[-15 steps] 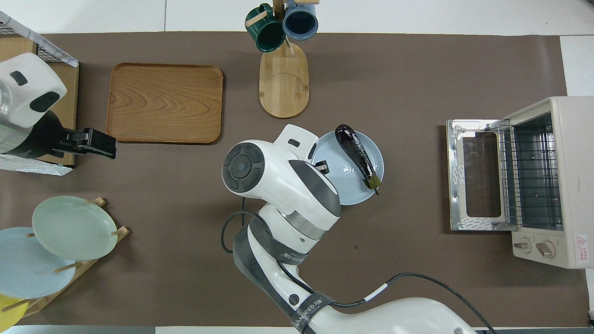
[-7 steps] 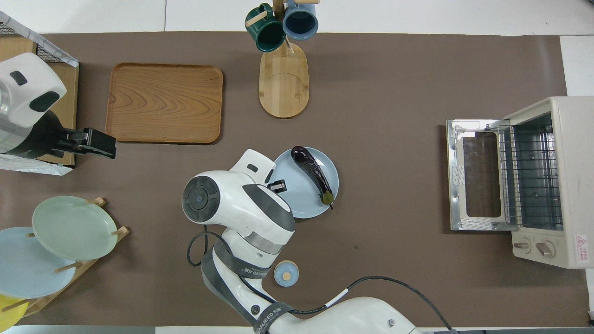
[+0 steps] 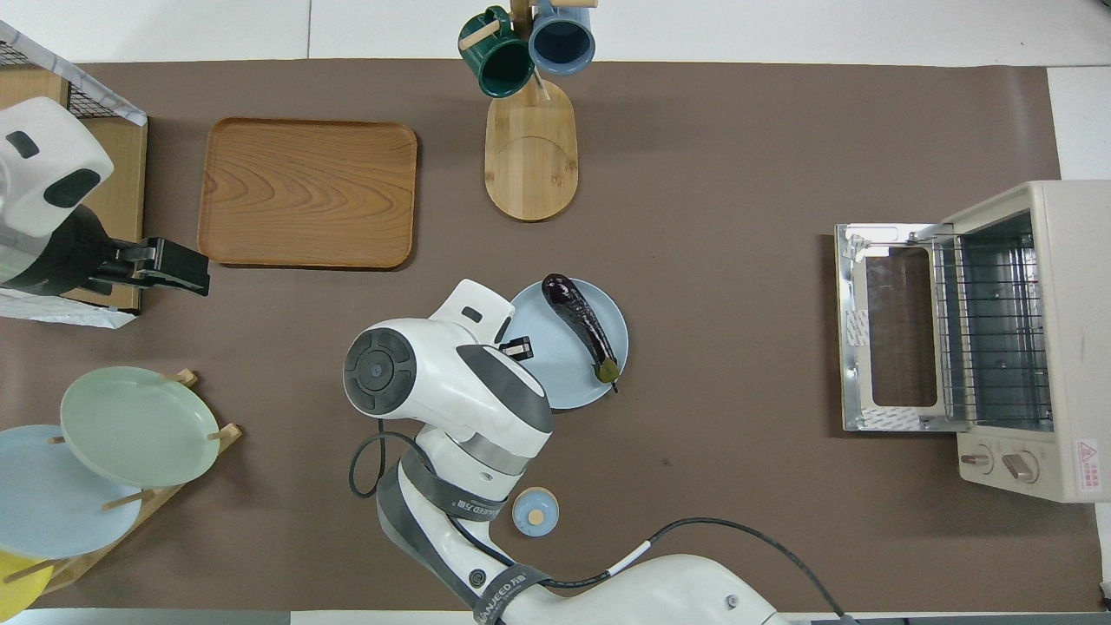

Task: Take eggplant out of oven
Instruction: 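Lower the blue plate onto the table center and open the right gripper, then grasp the eggplant with the left gripper while the right gripper withdraws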

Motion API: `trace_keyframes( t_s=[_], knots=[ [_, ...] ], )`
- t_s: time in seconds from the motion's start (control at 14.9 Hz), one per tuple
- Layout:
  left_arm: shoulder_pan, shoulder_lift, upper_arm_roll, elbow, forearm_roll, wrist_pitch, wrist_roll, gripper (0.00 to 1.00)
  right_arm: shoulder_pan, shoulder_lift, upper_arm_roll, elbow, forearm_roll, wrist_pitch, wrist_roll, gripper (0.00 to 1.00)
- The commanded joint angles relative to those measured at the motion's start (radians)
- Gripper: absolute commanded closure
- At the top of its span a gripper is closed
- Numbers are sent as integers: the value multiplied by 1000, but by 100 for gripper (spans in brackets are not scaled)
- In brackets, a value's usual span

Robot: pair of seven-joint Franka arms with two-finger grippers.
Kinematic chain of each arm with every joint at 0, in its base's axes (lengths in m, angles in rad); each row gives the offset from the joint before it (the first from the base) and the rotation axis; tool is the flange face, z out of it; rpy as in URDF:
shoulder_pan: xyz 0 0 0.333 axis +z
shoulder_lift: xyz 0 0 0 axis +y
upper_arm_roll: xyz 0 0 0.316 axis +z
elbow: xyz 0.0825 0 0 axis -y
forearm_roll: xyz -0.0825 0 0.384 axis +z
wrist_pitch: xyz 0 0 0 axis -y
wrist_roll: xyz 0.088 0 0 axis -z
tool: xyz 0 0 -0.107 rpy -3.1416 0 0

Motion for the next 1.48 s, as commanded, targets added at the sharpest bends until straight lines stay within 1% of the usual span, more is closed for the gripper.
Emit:
trace_keyframes(
  t_s=[0.0,0.07,0.13,0.2,0.27,0.34,0.4,0.47,0.54,0.61,0.67,0.81,0.87,1.01,1.14,1.21,1.41],
  knots=[
    [12,-16,-1,-9,-8,5,-3,0,-21,-49,-7,-3,2,-44,-135,28],
    [17,-16,-1,-9,-10,11,-24,0,-56,-67,-10,-3,2,-70,-195,29],
    [16,-16,-2,-8,-8,15,-73,0,-101,-93,-8,-3,2,-96,-243,33],
    [14,-14,-2,-9,-8,17,-110,0,-144,-121,-8,-5,3,-132,-281,43],
    [8,-16,-2,-9,-8,23,-131,0,-182,-148,-8,-8,3,-170,-318,55],
    [3,-16,-2,-11,-8,28,-148,0,-216,-175,-10,-19,3,-213,-356,85],
    [-3,-18,-4,-20,-8,40,-170,0,-256,-196,-10,-46,2,-237,-381,100],
    [-9,-18,-11,-37,-8,57,-208,0,-305,-237,-10,-106,0,-236,-407,100],
    [-38,-16,-12,-44,-8,67,-263,0,-337,-279,-10,-182,-1,-218,-439,100],
    [-61,-11,-13,-54,-11,84,-332,0,-363,-314,-11,-251,-12,-177,-464,100],
    [-75,-8,-15,-72,-21,112,-402,0,-388,-337,-11,-316,-38,-134,-472,100],
    [-134,7,-13,-101,-79,182,-559,0,-452,-363,-11,-409,-72,-65,-472,100],
    [-158,34,-13,-109,-86,219,-632,0,-477,-374,-11,-448,-73,-37,-472,100],
    [-237,100,-13,-111,-105,309,-821,0,-527,-399,-11,-546,-98,56,-473,100],
    [-308,165,-13,-111,-106,392,-918,0,-602,-422,-11,-662,-131,213,-522,100],
    [-332,194,-13,-109,-110,429,-950,0,-635,-425,-10,-692,-132,260,-557,100],
    [-406,286,-13,-100,-111,569,-1081,0,-667,-426,-11,-703,-133,278,-579,100]
  ],
)
